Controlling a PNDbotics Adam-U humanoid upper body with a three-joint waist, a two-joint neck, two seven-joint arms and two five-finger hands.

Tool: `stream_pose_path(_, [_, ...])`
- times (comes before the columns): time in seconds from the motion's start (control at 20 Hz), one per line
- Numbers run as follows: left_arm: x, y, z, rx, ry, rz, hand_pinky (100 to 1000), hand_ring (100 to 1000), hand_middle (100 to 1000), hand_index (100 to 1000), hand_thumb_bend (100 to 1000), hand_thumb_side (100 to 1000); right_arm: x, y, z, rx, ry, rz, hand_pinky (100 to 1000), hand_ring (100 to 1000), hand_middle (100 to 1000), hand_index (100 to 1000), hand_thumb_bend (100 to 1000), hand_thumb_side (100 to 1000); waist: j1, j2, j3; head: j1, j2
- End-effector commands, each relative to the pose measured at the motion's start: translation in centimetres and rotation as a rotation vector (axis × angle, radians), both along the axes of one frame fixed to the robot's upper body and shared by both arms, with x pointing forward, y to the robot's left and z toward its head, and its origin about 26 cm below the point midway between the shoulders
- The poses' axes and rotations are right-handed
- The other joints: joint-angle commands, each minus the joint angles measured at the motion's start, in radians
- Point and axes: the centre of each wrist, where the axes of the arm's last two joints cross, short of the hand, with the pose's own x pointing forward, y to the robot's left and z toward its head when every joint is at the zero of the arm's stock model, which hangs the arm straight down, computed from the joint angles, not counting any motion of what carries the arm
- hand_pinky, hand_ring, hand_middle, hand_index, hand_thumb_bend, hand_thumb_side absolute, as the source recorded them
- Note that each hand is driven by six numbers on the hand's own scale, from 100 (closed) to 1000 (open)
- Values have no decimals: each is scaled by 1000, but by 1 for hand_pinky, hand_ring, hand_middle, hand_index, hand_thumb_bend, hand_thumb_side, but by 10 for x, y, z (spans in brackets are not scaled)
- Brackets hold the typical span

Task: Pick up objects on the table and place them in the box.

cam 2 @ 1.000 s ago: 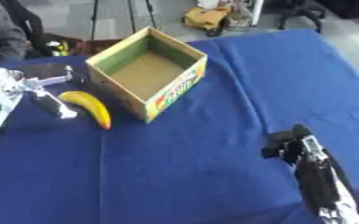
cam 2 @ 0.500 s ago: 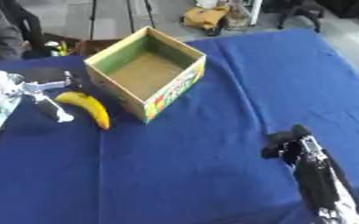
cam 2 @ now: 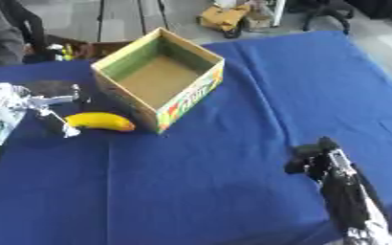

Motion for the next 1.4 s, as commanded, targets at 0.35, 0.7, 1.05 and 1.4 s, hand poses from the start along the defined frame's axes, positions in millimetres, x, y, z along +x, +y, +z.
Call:
stream_pose_path(0.35, [1,0,9,26,-18,-7,725,692,695,772,432,245,1,-1,5,-13,-19,6,587,552,480,628,100,940,-3,-12,1,0,-3])
stream_pose_path(0.7, [1,0,8,15,-26,3,647,615,620,724,323,187,1,-2,5,-14,-18,6,587,551,480,628,100,941,-4,-13,3,0,-4])
stream_pose_path(1.05, [1,1,10,-30,-49,17,614,580,570,657,249,149,1,-2,5,-14,-18,6,587,550,479,629,100,939,-6,-15,3,-1,-3])
stream_pose_path(1.4, [1,6,26,-70,-75,20,604,571,553,635,228,145,0,-3,5,-14,-17,8,588,549,480,629,100,939,-8,-18,3,-1,-4])
